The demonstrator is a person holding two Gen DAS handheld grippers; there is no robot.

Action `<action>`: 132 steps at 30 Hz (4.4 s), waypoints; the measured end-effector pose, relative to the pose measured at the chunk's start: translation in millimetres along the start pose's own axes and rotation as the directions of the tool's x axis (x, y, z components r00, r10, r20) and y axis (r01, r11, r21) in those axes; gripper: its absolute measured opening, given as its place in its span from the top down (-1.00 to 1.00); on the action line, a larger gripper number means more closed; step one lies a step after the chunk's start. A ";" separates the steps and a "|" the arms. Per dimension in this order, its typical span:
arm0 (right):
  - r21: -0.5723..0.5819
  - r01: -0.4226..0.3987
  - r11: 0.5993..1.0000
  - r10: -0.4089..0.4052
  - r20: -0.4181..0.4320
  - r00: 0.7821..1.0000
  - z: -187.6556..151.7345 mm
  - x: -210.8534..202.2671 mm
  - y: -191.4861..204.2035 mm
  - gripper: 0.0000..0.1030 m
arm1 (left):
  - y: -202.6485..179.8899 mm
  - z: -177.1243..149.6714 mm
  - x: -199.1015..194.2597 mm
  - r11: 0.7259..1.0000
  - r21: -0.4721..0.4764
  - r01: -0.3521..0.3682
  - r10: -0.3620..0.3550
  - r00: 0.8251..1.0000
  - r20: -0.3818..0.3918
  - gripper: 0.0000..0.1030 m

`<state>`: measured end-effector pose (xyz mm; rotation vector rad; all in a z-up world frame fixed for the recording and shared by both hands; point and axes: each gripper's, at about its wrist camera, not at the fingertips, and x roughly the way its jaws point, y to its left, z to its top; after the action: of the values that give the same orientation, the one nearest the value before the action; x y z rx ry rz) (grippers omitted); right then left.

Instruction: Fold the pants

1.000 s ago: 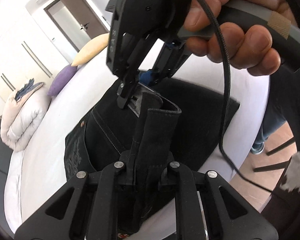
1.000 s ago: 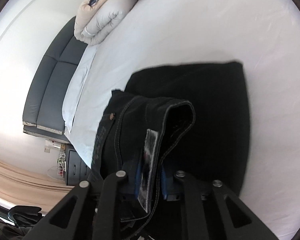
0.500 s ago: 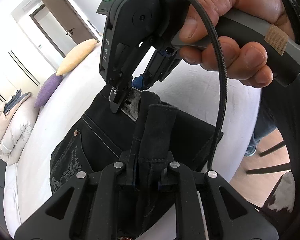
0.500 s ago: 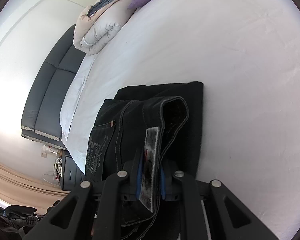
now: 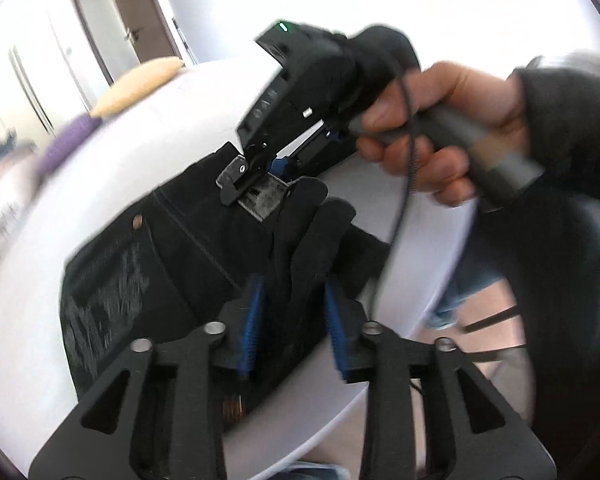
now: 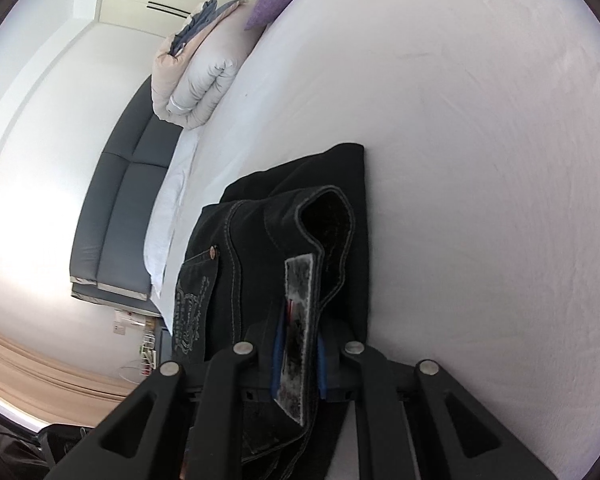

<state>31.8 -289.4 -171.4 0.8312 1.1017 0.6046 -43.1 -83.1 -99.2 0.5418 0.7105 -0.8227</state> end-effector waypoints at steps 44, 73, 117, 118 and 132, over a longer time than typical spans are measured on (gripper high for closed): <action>-0.041 0.193 0.980 -0.187 0.116 0.975 -51.1 -54.2 46.3 -0.31 | 238.6 -32.5 -9.9 0.848 -0.529 -0.043 0.004 0.997 -0.075 -0.64; -0.247 0.312 0.917 -0.273 0.178 0.945 27.4 -22.7 112.1 0.67 | 282.3 -6.9 9.1 0.691 -0.703 0.168 -0.197 0.980 0.040 0.62; -0.204 0.822 0.532 -0.346 0.834 0.431 -102.4 -121.9 216.8 -1.00 | 130.8 -23.6 -205.6 0.713 -0.525 -0.465 0.587 0.805 0.084 -1.00; -0.193 0.825 0.532 -0.347 0.839 0.420 -105.4 -126.0 220.8 -1.00 | 132.7 -25.5 -211.8 0.713 -0.543 -0.443 0.568 0.819 0.078 -1.00; -0.021 0.753 0.658 -0.563 0.649 0.511 -122.8 -149.0 220.2 -1.00 | 119.5 -61.9 -179.9 0.693 -0.638 -0.336 0.390 0.919 -0.061 -1.00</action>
<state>-140.2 -247.1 61.8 0.2144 0.6209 -0.1772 -54.8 110.7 13.8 0.0136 0.7270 -0.1848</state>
